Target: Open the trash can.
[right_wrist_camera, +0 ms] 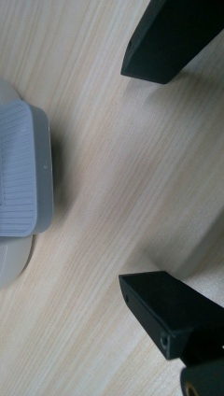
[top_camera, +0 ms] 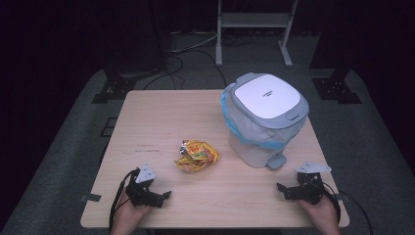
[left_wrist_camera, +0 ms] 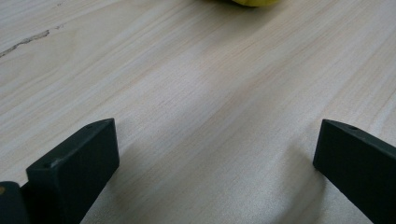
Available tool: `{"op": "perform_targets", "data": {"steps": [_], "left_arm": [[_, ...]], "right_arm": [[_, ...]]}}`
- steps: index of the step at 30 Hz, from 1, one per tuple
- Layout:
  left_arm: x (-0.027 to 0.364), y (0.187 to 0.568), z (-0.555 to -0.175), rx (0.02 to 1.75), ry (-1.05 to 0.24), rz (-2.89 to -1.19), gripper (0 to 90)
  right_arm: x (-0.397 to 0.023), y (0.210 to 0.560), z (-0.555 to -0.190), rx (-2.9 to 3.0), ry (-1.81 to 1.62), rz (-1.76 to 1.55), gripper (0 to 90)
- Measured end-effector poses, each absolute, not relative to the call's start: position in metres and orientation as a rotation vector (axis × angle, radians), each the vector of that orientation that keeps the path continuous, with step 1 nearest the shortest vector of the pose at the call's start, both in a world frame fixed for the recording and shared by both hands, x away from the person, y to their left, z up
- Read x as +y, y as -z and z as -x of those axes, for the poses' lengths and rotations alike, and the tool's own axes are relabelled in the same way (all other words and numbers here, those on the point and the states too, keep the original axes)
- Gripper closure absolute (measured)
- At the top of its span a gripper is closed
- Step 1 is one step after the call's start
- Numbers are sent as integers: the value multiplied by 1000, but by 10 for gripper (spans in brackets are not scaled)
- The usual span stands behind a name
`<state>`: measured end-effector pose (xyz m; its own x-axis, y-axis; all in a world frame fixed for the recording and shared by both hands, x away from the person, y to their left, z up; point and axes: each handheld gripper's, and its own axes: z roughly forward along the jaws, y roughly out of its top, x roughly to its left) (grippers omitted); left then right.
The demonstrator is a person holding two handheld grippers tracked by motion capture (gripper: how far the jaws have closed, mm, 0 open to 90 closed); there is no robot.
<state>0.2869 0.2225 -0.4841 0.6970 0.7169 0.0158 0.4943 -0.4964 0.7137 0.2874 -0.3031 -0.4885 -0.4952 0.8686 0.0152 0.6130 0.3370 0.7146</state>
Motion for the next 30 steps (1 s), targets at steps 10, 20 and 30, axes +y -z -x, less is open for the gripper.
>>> {"op": "perform_targets", "data": {"steps": [10, 20, 30], "left_arm": [[223, 484, -287, 921, -405, -2201, 0], [223, 484, -287, 921, -405, -2201, 0], [223, 484, -287, 921, -406, -2201, 0]], "right_arm": [[-304, 487, -285, 2218, -953, -1323, 94], [-310, 477, -280, 2182, -976, -1350, 281], [-318, 461, -277, 2147, -1068, -1324, 485]]}}
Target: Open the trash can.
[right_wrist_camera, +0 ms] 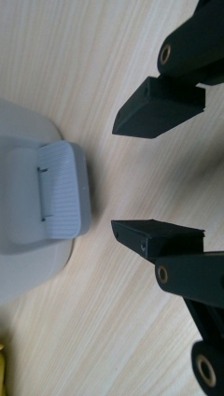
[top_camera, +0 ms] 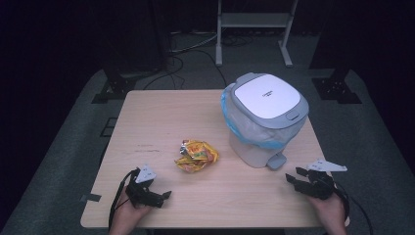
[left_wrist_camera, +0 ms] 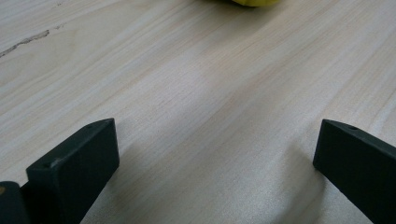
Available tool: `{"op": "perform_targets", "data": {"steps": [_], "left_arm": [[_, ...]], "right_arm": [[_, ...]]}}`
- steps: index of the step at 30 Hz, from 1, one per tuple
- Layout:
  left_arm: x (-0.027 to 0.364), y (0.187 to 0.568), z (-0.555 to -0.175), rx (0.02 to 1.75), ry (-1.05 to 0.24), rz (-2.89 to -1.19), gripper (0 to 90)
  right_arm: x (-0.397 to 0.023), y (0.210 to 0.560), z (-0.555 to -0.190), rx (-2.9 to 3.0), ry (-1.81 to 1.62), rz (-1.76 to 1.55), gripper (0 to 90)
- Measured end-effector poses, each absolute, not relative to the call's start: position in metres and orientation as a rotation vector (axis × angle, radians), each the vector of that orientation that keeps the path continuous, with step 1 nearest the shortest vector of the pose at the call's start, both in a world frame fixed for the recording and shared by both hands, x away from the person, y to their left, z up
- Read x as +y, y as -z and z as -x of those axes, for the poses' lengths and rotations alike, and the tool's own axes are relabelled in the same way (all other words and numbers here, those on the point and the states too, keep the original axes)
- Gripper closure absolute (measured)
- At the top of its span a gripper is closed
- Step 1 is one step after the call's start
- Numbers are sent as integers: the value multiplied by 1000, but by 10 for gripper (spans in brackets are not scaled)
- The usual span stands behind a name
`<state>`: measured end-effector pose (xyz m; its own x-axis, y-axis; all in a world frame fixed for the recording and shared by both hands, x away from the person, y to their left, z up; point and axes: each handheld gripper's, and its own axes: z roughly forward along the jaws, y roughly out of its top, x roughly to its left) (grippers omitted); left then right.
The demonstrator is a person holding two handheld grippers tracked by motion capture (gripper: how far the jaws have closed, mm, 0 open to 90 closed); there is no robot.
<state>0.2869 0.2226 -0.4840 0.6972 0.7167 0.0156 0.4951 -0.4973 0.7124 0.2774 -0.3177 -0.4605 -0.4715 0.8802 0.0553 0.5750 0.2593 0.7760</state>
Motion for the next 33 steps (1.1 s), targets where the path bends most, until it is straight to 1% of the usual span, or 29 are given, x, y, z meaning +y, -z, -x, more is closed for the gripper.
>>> {"op": "perform_targets", "data": {"steps": [2, 10, 20, 24, 33], "left_arm": [[223, 484, -287, 921, -406, -2200, 0], [223, 484, -287, 920, -407, -2199, 0], [223, 484, -287, 920, -406, -2199, 0], [223, 484, -287, 921, -406, -2199, 0], [223, 484, -287, 920, -406, -2200, 0]], "right_arm": [[-317, 458, -277, 2148, -1080, -1311, 509], [-317, 443, -275, 2131, -1139, -1281, 658], [-318, 426, -272, 2111, -1195, -1239, 801], [-319, 420, -271, 2111, -1221, -1229, 891], [-318, 404, -269, 2103, -1259, -1201, 899]]}}
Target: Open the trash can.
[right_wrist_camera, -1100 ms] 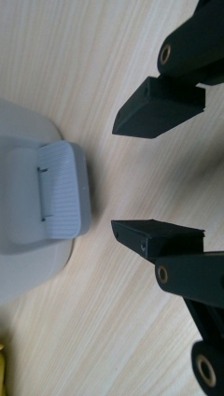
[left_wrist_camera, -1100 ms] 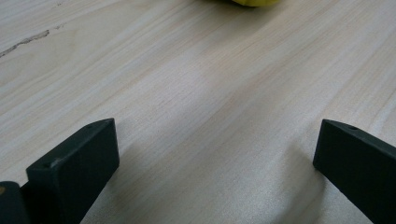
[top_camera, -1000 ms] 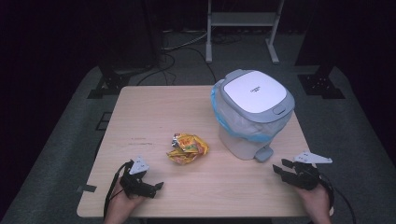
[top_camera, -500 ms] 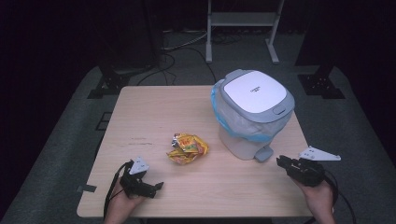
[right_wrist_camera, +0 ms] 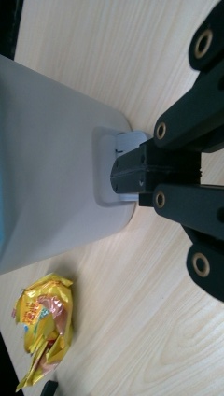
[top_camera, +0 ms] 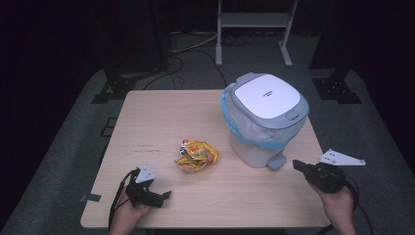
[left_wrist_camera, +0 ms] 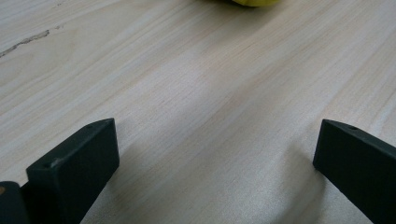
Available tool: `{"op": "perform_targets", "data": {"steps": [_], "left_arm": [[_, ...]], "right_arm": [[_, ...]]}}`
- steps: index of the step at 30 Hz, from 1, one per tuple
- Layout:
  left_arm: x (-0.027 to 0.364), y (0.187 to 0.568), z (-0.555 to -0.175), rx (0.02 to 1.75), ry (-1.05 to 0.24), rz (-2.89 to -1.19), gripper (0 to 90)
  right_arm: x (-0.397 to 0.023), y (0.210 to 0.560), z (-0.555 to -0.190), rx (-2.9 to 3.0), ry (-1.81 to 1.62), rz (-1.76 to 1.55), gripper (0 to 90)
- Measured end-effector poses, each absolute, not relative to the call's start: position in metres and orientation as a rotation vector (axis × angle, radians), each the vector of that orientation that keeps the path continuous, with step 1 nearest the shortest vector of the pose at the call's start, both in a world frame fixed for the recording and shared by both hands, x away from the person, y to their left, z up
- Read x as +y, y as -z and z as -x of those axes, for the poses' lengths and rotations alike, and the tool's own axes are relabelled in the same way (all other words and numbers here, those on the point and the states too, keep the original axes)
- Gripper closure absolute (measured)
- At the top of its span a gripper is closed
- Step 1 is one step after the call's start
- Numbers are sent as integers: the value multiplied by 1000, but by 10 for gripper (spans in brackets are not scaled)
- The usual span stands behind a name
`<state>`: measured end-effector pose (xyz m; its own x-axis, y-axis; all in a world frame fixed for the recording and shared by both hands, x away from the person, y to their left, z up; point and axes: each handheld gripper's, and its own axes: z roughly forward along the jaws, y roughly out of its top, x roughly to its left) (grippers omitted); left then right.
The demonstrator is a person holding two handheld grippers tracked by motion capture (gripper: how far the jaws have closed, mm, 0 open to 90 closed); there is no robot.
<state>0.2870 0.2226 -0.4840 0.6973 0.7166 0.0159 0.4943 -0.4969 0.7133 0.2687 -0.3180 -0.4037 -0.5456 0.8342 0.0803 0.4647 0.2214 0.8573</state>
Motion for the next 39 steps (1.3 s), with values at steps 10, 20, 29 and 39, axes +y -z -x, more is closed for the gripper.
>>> {"op": "perform_targets", "data": {"steps": [10, 20, 29, 39], "left_arm": [[223, 484, -287, 919, -408, -2198, 0], [223, 484, -287, 919, -406, -2202, 0], [223, 484, -287, 920, -407, -2202, 0], [223, 484, -287, 919, -406, -2202, 0]], "right_arm": [[-322, 385, -268, 2091, -1305, -1185, 899], [-322, 364, -268, 2083, -1335, -1153, 900], [-322, 348, -268, 2064, -1361, -1132, 900], [-324, 327, -269, 2030, -1397, -1097, 900]]}}
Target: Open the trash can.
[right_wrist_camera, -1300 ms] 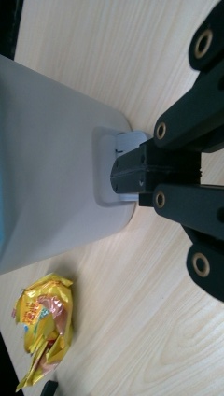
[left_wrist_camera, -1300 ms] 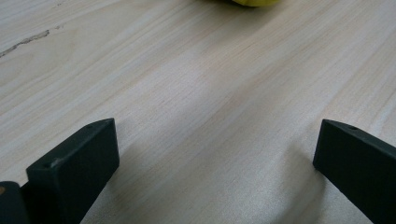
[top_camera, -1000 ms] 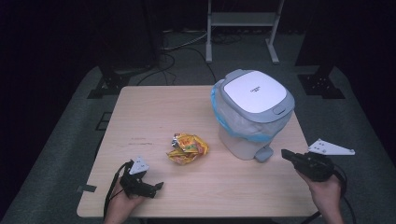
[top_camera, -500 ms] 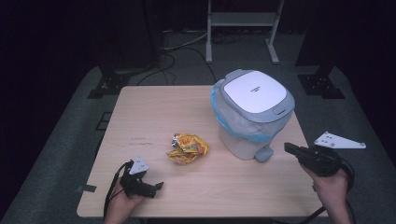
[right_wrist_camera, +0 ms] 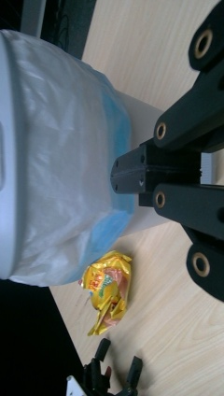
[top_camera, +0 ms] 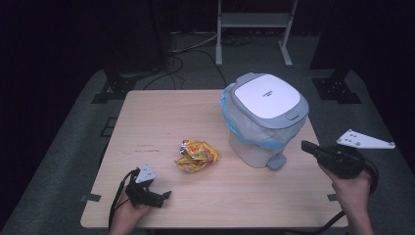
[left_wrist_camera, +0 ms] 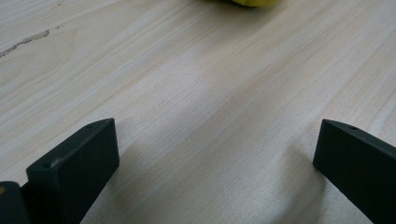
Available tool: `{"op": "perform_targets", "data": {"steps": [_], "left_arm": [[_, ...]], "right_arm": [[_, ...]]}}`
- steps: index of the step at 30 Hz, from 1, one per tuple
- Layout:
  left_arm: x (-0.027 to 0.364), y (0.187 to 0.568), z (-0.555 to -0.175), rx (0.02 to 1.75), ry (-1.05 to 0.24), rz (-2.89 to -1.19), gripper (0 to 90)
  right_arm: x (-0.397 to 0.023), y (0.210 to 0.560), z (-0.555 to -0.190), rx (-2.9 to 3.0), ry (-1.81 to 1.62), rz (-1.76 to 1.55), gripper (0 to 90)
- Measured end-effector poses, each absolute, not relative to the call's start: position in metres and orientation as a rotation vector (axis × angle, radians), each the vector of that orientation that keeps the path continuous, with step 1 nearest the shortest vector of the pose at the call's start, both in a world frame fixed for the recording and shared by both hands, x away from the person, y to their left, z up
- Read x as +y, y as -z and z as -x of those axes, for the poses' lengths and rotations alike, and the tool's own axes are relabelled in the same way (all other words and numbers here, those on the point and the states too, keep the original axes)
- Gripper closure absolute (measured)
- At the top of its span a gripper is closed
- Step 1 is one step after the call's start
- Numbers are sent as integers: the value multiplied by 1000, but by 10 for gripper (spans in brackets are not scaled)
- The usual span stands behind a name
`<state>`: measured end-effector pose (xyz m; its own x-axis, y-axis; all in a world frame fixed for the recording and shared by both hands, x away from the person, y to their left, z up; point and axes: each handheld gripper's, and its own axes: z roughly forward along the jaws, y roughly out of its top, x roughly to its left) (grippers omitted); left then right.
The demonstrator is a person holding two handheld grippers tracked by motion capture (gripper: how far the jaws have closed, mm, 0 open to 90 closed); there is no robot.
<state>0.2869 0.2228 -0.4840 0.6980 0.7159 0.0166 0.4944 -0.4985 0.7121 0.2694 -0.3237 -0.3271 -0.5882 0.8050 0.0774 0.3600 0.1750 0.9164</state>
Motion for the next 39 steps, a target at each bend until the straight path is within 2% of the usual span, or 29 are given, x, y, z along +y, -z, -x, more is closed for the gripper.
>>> {"op": "perform_targets", "data": {"steps": [24, 39], "left_arm": [[223, 484, -287, 919, -407, -2202, 0], [223, 484, -287, 920, -407, -2201, 0]], "right_arm": [[-313, 283, -284, 1980, -1442, -1028, 900], [-309, 270, -303, 1978, -1440, -1029, 900]]}}
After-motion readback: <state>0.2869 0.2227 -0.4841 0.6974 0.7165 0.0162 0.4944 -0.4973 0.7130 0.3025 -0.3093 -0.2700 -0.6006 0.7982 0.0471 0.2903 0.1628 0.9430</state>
